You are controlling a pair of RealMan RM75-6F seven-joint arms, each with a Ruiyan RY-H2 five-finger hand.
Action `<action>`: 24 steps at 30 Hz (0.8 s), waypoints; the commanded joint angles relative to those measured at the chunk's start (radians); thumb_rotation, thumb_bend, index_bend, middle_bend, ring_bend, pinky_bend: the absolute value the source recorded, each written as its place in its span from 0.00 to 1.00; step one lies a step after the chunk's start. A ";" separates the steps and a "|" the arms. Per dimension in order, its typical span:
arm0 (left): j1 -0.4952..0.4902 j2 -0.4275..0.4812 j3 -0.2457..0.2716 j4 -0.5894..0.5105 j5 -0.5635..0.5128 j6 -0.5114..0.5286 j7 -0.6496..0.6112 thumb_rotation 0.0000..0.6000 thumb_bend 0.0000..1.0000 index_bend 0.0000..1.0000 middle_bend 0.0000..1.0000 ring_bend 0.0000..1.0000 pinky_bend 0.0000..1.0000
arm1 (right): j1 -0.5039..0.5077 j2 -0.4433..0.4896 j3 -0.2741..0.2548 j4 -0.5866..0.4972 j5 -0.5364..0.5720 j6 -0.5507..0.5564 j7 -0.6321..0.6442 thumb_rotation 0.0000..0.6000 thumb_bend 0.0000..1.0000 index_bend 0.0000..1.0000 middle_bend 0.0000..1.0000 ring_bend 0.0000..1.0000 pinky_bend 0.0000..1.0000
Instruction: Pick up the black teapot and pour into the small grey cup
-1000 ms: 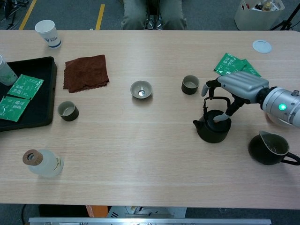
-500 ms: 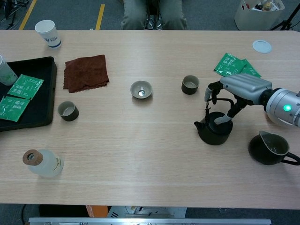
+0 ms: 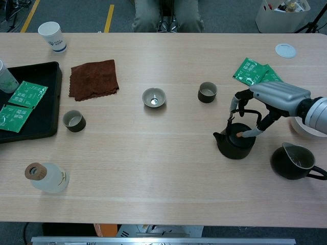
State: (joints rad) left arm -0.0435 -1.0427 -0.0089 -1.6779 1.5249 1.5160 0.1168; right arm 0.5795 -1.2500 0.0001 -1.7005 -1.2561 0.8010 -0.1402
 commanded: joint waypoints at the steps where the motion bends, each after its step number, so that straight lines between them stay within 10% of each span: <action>1: 0.001 0.000 0.000 0.001 -0.001 0.000 -0.001 1.00 0.29 0.21 0.22 0.17 0.08 | -0.001 0.004 -0.004 -0.006 0.003 -0.003 0.002 0.84 0.00 0.39 0.49 0.31 0.23; 24: 0.006 -0.004 -0.001 0.024 -0.007 0.001 -0.022 1.00 0.29 0.21 0.22 0.17 0.08 | 0.010 0.020 -0.015 -0.054 0.051 -0.032 0.010 0.88 0.00 0.48 0.60 0.50 0.29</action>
State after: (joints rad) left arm -0.0377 -1.0469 -0.0096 -1.6539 1.5182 1.5167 0.0953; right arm 0.5890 -1.2307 -0.0157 -1.7549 -1.2050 0.7690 -0.1308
